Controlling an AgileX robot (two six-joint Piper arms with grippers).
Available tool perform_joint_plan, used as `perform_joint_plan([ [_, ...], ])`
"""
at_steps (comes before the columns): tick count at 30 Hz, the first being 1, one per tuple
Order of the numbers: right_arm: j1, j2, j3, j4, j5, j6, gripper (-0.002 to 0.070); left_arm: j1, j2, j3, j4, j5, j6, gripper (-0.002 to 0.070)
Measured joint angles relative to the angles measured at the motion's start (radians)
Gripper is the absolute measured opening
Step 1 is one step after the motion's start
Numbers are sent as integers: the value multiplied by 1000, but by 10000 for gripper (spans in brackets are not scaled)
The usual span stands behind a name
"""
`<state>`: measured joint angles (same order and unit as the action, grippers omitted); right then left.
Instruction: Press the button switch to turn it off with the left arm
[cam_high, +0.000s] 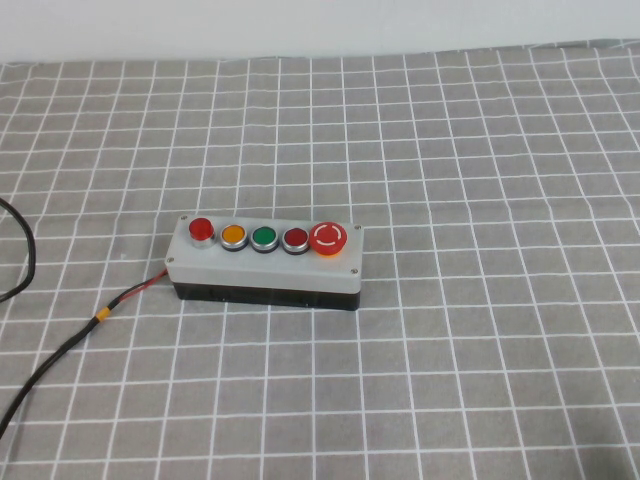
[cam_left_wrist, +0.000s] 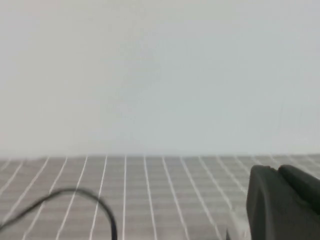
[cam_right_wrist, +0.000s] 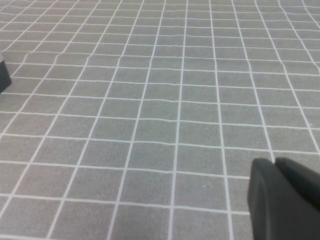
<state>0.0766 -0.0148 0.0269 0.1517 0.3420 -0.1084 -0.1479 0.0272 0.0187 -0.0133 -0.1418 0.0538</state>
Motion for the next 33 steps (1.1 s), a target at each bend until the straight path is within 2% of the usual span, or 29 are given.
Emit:
perform_joint_plan([
  [12,0,0,0,0,0,0,-17,15,-38,7,36,515,-74,-3],
  [33,0,0,0,0,0,0,-17,15,-38,7,62,530,-74,-3],
])
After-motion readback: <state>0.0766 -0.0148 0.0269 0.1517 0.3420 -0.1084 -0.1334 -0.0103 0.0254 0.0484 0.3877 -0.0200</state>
